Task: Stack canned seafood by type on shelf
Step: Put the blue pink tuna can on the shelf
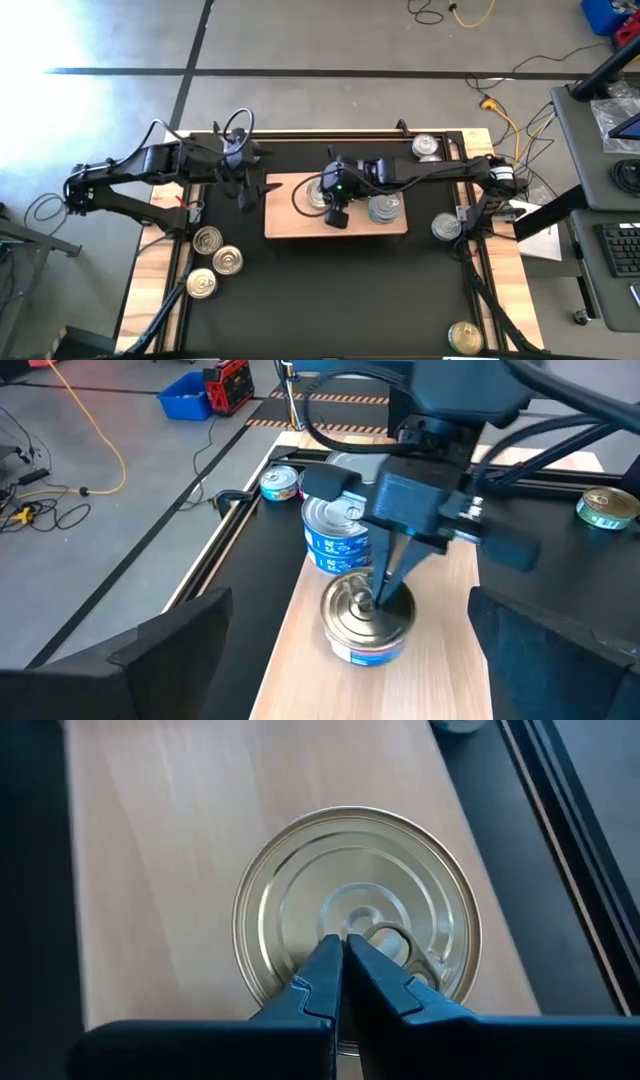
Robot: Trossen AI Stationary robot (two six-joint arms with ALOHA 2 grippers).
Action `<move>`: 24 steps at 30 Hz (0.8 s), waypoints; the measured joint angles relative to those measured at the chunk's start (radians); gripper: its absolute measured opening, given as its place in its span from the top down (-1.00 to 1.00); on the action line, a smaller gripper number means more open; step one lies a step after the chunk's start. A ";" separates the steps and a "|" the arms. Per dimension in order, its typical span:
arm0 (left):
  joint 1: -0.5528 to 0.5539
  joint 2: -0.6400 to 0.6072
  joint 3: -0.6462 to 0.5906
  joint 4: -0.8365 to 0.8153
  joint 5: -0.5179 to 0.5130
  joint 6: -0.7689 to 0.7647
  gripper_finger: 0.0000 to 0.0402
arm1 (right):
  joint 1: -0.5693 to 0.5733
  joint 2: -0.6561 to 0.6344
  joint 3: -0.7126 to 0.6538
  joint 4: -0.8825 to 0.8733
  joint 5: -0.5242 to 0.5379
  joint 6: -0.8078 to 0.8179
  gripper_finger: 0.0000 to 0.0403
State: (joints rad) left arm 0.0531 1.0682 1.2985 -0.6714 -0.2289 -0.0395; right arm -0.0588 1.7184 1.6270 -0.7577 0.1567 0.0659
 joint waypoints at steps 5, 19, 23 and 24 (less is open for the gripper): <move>0.000 -0.001 -0.001 -0.022 0.000 0.000 -0.93 | -0.028 0.001 0.003 0.013 0.001 0.005 0.94; 0.001 -0.058 -0.002 -0.193 0.002 0.016 -0.93 | -0.057 -0.009 0.003 -0.028 0.027 0.012 0.94; 0.008 -0.125 -0.002 -0.182 -0.026 0.021 -0.93 | -0.065 -0.012 0.003 -0.031 0.028 0.018 0.94; 0.008 -0.140 -0.002 -0.184 -0.058 0.022 -0.93 | -0.065 -0.012 0.003 -0.031 0.028 0.019 0.94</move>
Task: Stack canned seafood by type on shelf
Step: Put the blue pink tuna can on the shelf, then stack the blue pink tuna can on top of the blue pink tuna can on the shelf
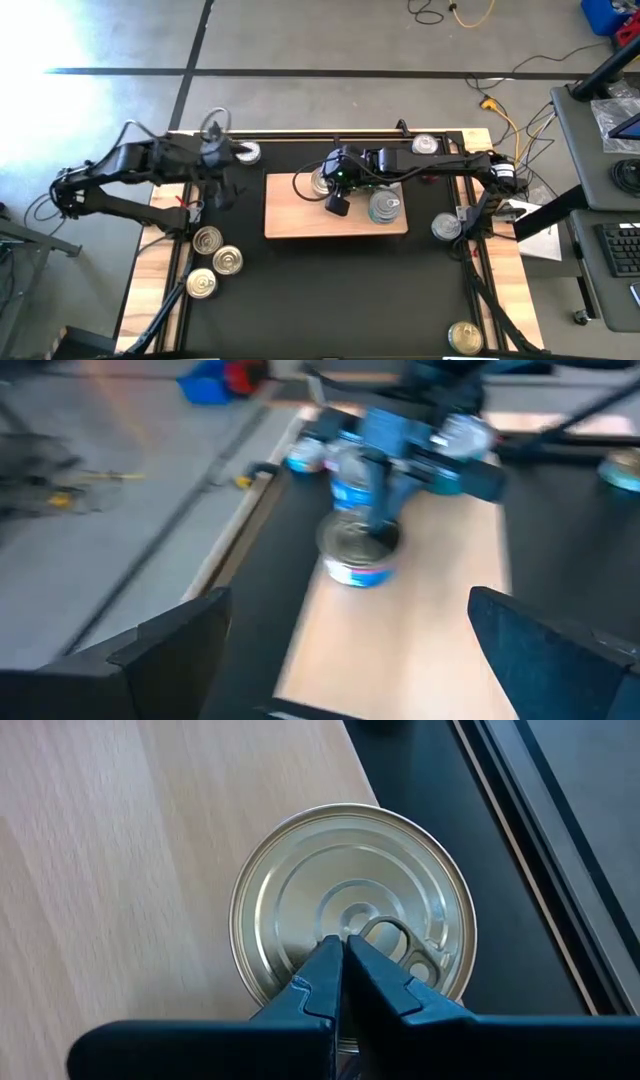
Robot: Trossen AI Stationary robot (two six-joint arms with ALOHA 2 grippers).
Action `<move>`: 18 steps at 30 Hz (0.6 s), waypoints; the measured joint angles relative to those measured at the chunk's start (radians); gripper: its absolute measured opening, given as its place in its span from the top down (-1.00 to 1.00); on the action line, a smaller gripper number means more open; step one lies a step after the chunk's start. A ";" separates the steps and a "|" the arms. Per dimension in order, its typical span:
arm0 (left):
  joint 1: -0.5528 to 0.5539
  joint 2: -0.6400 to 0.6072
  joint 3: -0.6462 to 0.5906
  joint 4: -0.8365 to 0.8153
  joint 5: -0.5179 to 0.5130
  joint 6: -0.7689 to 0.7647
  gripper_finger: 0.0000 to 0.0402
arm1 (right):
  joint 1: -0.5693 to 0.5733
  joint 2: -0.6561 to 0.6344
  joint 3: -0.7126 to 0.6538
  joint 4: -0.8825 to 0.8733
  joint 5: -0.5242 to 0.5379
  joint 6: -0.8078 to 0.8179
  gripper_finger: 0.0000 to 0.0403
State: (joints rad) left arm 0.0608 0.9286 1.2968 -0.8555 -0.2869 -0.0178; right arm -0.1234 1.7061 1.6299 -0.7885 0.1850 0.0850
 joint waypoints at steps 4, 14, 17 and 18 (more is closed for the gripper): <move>0.001 -0.048 -0.001 -0.010 -0.080 -0.017 -0.93 | 0.000 0.000 0.000 0.010 0.000 0.000 0.94; 0.000 -0.080 -0.062 -0.062 -0.146 -0.081 -0.93 | 0.000 -0.031 -0.002 0.082 0.001 0.000 0.94; 0.000 -0.084 -0.096 -0.062 -0.205 -0.103 -0.93 | 0.000 -0.064 -0.002 0.134 0.001 0.001 0.94; 0.000 -0.084 -0.105 -0.061 -0.219 -0.114 -0.93 | 0.000 -0.075 -0.002 0.144 0.002 0.001 0.94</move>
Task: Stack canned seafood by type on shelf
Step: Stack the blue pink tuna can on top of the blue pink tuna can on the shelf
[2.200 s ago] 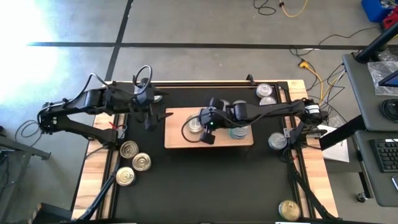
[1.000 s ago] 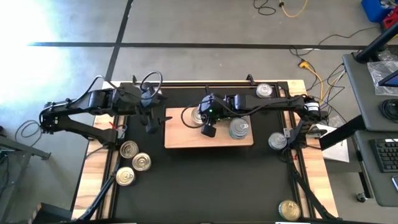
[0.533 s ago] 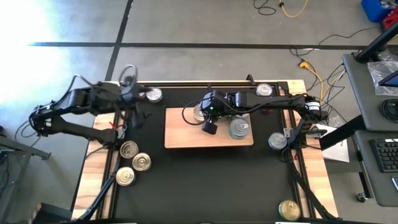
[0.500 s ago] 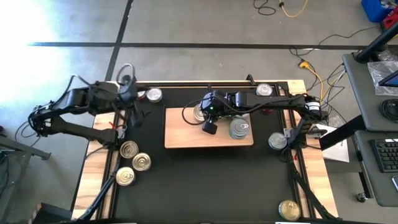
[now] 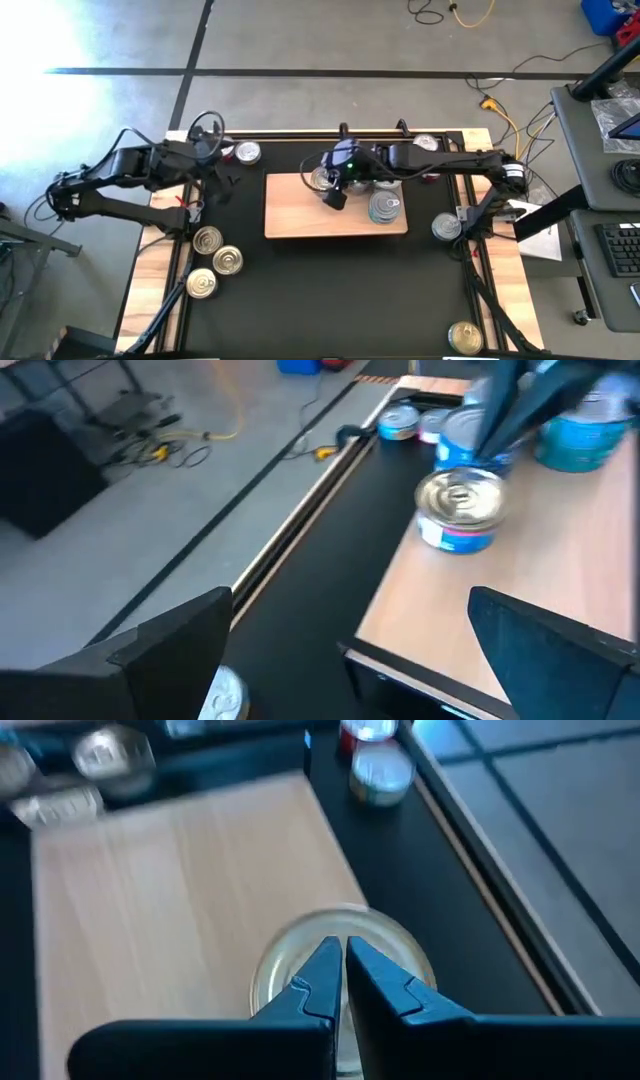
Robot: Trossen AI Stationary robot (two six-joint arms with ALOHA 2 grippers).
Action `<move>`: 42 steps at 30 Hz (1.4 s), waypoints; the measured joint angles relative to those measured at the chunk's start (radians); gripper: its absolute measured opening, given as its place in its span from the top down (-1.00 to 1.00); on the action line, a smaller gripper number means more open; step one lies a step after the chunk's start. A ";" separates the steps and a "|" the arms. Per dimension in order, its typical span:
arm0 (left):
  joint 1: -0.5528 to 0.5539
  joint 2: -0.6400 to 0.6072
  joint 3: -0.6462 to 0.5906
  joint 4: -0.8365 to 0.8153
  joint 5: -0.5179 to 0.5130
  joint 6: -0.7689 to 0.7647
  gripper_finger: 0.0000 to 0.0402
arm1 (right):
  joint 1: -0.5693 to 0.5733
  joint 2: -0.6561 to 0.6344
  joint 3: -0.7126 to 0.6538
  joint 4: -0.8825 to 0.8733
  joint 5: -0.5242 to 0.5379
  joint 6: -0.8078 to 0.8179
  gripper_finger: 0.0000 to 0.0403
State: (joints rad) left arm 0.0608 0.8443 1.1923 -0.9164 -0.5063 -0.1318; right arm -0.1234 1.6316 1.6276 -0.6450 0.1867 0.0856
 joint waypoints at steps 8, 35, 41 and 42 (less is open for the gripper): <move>-0.037 -0.018 -0.134 -0.013 0.420 -0.237 -0.93 | 0.033 -0.106 0.000 0.027 0.084 0.046 0.94; -0.748 0.408 -0.196 -0.149 0.476 -1.116 -0.91 | 0.291 -0.097 -0.003 -0.036 0.356 -0.034 0.94; -0.752 0.553 -0.196 -0.190 0.541 -1.192 -0.86 | 0.351 -0.119 -0.003 -0.309 0.360 0.052 0.94; -0.752 0.560 -0.196 -0.192 0.543 -1.190 -0.81 | 0.370 -0.119 -0.004 -0.365 0.364 0.084 0.94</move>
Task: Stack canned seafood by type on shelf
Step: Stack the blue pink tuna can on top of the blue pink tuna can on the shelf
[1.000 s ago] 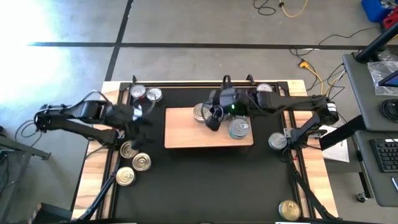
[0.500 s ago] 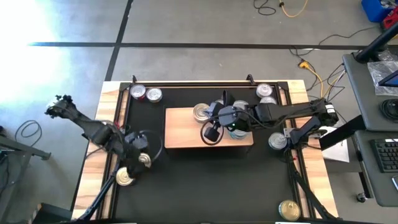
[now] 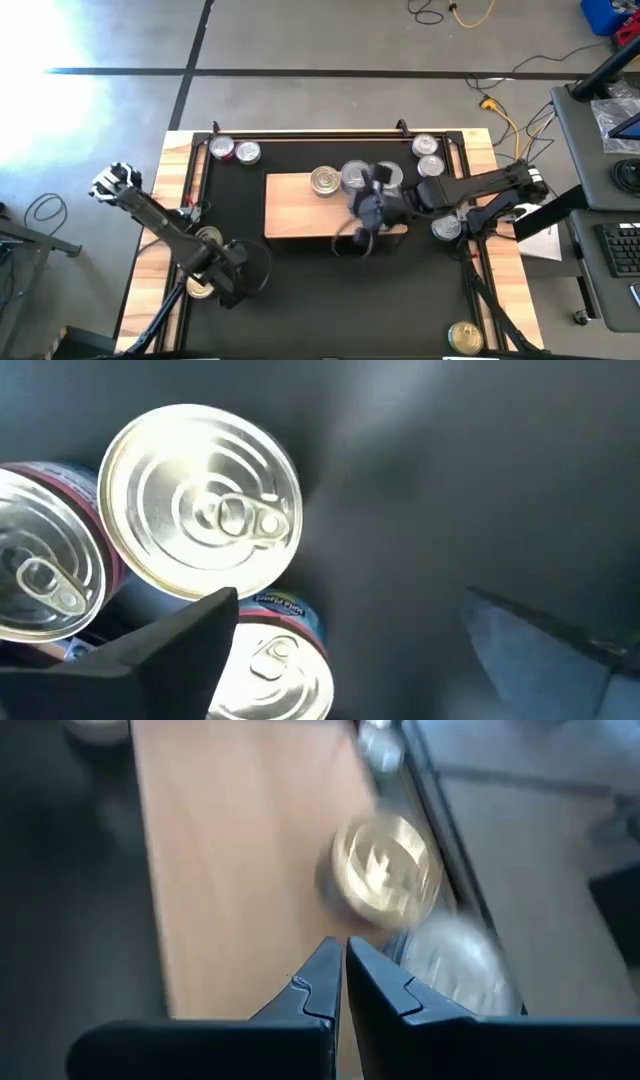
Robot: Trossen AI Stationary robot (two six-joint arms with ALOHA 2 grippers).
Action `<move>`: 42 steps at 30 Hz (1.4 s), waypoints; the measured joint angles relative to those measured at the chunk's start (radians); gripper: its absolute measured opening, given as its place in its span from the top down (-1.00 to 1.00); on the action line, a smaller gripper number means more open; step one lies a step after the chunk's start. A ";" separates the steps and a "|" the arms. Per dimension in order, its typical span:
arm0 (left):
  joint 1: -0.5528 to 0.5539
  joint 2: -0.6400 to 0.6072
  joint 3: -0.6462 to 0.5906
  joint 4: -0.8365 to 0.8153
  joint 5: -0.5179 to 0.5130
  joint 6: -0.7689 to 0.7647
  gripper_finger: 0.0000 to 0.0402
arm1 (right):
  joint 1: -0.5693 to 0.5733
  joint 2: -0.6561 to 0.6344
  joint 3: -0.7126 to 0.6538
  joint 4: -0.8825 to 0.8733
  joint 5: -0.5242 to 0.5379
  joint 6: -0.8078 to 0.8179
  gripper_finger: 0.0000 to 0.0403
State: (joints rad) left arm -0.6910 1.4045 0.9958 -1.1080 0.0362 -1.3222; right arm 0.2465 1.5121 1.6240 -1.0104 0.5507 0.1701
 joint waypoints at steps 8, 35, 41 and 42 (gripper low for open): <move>0.008 0.005 -0.003 -0.176 -0.009 -0.057 -0.10 | 0.196 0.000 -0.034 -0.259 0.155 0.215 0.94; 0.047 0.110 -0.098 0.326 0.055 -0.081 1.00 | 0.582 -0.004 -0.047 -0.510 0.293 0.863 0.94; 0.007 0.213 0.039 0.391 -0.009 0.014 1.00 | 0.635 -0.004 -0.087 -0.511 0.324 0.984 0.94; 0.002 0.229 0.073 0.349 -0.026 0.027 1.00 | 0.643 -0.004 -0.094 -0.512 0.324 1.000 0.94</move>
State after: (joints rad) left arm -0.6895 1.6335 1.0693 -0.7587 0.0100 -1.2956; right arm 0.8895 1.5078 1.5297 -1.5222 0.8750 1.1704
